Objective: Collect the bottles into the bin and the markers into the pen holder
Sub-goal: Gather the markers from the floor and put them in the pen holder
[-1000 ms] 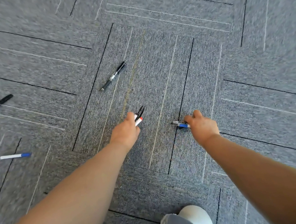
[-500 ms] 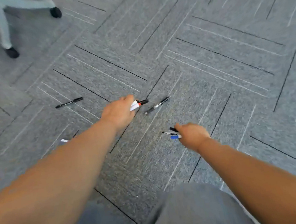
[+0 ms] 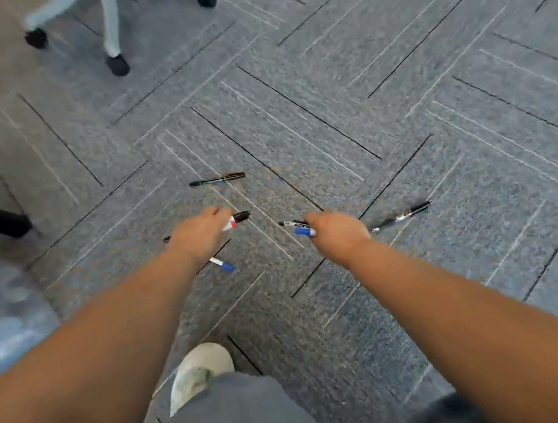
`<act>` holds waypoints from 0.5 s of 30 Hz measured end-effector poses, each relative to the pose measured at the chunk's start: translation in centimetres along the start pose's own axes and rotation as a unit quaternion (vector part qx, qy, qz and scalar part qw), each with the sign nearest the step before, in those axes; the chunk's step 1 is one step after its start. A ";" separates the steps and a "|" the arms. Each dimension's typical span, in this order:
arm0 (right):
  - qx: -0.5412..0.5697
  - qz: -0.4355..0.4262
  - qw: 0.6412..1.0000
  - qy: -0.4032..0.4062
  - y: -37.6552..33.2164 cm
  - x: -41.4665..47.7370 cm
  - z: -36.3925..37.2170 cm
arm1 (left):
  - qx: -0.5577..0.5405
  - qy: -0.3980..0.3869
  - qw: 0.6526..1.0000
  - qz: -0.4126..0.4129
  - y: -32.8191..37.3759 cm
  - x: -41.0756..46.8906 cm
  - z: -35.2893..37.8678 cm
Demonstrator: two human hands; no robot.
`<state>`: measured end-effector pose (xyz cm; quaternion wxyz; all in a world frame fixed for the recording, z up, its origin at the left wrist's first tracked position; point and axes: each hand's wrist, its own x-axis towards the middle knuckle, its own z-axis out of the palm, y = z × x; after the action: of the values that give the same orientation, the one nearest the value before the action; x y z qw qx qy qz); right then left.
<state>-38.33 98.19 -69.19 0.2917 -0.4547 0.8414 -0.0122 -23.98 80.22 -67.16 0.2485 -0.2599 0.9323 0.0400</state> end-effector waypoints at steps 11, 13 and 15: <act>0.057 0.053 0.997 -0.026 -4.0 5.8 4.4 | -0.022 -0.085 0.996 -0.013 -6.4 2.6 10.3; 0.060 0.037 0.997 -0.027 -5.4 6.8 5.0 | -0.009 -0.073 0.997 0.008 -7.1 3.4 10.3; 0.061 0.029 0.997 -0.030 -6.3 7.6 5.5 | 0.003 -0.056 0.998 0.023 -7.4 4.1 10.7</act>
<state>-34.01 89.98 -75.57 0.3446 -0.4116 0.8427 -0.0415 -18.55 74.17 -78.08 0.2998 -0.2349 0.9228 0.0578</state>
